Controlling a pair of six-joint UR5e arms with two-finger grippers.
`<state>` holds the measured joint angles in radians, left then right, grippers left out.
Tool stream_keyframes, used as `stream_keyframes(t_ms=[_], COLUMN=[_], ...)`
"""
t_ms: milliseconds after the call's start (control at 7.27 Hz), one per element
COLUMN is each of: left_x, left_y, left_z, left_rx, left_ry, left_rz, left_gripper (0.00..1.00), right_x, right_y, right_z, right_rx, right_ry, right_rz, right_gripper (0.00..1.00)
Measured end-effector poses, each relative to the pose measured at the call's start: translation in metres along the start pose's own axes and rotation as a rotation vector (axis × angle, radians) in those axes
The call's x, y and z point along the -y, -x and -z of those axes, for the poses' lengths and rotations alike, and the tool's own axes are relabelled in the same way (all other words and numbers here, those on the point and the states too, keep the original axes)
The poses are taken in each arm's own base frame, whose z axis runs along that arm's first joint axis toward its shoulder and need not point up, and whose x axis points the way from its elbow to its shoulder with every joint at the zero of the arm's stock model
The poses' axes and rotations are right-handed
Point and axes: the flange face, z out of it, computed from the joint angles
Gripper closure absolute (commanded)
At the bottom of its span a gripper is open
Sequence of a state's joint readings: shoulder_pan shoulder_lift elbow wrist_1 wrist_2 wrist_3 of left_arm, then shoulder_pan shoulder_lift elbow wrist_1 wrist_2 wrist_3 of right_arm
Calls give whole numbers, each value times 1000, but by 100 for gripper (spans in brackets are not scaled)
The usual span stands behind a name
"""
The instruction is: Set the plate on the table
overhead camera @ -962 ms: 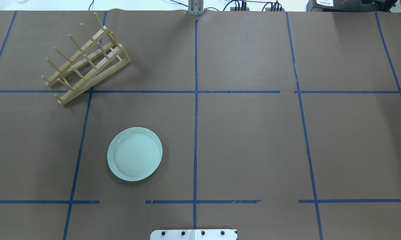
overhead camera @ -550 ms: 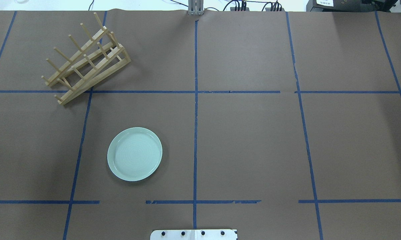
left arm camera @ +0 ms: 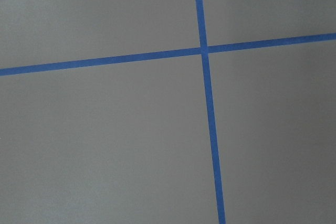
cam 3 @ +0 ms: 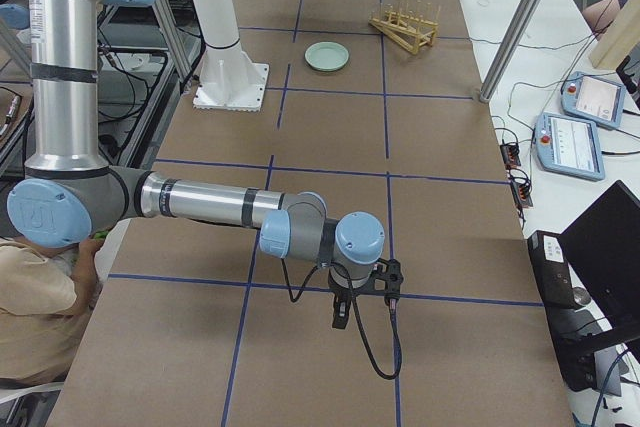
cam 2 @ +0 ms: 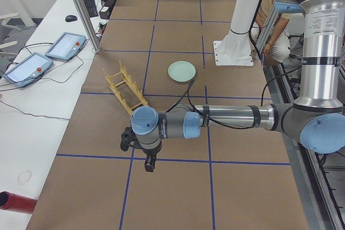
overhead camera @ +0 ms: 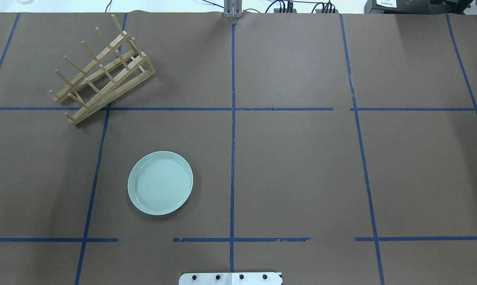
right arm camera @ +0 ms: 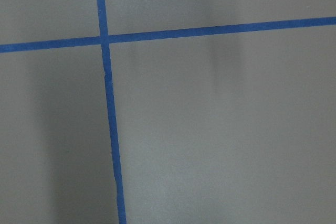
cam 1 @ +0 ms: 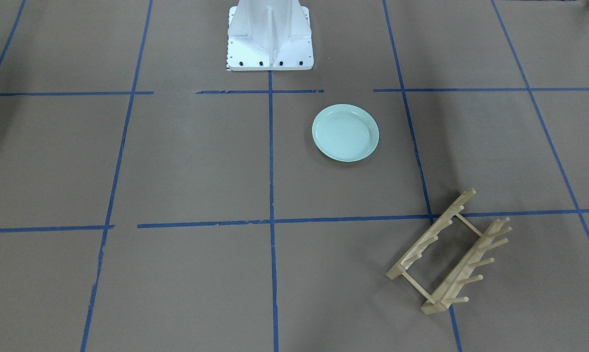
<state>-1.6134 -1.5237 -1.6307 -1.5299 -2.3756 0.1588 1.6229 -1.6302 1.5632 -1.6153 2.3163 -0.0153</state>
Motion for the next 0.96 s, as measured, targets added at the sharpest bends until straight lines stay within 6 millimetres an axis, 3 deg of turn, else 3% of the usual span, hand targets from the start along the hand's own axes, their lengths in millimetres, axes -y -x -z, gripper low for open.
stream_keyframes(t_ms=[550, 962], left_x=[-5, -1], left_y=[-11, 1], left_z=[11, -1], left_rx=[0, -4], left_ry=[-18, 9], left_rz=[-12, 10], left_gripper=[0, 0], right_x=[0, 0], right_y=[0, 0], right_z=[0, 0], right_rx=[0, 0], right_ry=[0, 0], right_rz=[0, 0], right_gripper=[0, 0])
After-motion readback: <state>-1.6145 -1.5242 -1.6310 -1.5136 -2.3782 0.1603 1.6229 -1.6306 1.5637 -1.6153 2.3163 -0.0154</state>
